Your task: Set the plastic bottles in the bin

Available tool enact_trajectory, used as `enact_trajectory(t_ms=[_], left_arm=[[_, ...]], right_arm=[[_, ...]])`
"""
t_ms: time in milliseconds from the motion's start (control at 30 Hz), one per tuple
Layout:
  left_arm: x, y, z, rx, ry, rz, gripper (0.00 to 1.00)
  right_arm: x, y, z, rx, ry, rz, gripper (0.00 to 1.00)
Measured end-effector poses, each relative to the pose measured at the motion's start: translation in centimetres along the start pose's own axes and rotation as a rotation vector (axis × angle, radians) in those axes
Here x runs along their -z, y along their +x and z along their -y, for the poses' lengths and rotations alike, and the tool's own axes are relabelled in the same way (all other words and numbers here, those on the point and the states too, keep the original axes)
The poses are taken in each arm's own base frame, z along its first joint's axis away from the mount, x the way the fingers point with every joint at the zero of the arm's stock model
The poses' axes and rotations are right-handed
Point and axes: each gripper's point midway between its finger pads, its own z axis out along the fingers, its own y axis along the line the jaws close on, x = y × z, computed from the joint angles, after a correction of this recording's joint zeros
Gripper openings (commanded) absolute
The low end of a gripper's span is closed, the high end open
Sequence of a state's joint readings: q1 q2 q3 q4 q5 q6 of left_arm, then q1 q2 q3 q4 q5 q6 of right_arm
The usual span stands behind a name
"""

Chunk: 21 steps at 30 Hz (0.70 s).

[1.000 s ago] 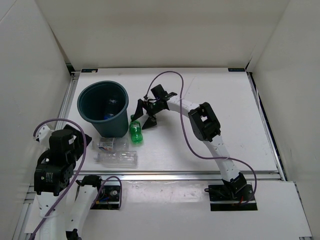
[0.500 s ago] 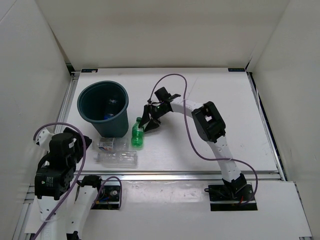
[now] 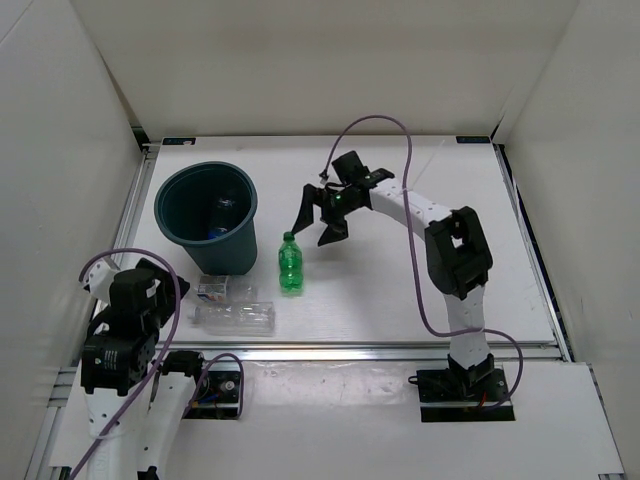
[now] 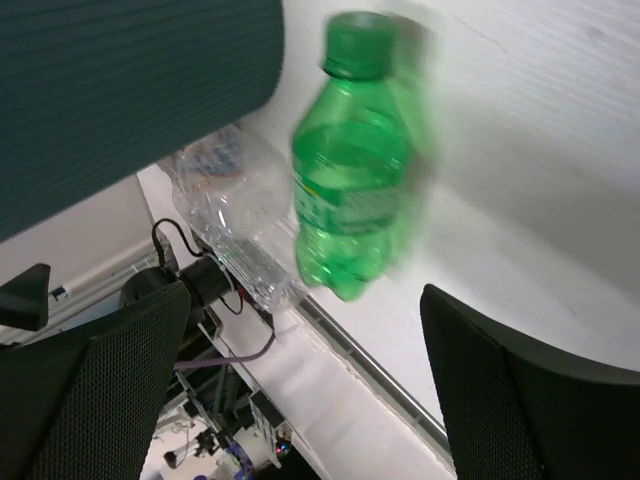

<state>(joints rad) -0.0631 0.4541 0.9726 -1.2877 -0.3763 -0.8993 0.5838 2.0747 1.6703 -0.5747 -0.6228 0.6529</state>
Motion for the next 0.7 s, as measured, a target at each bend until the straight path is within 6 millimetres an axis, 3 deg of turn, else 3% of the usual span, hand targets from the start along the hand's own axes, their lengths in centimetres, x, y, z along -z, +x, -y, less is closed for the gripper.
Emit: enact_trajectory(t_ms=[167,300,367,467,500,533,700], left_arm=[[-0.2,0.0,0.2,-0.027,0.006,-0.004,0.99],[-0.3,0.2,0.2,-0.050,-0.002,-0.019,0.99],[-0.2,0.2,0.2,-0.056,-0.001,-0.024,0.99],[-0.1,0.2,0.1,-0.061,-0.002,-0.026,0.99],[-0.1,0.3,0.0,-0.062,-0.005,-0.028,0.99],[-0.1,0.4,-0.1,-0.064,-0.008,-0.031,0.99],[0.0,0.5,-0.3,-0.055,-0.017,-0.038,0.99]], right_arm=[[-3.8,-0.6,-0.7,0.056,0.039,-0.027,1.00],[-8.3,0.1,2.1,0.074,0.127,-0.084,1.00],[-8.7,1.1,2.3,0.039,0.119,-0.129,1.00],[-8.7,1.1,2.7,0.045,0.137,-0.127,0.81],[-8.7,1.1,3.0,0.048,0.145,-0.126,0.69],[-8.7,1.2,3.4,0.049,0.153,-0.127,0.49],[-7.7,2.5,4.5,0.017,0.152,-0.148,0.23]])
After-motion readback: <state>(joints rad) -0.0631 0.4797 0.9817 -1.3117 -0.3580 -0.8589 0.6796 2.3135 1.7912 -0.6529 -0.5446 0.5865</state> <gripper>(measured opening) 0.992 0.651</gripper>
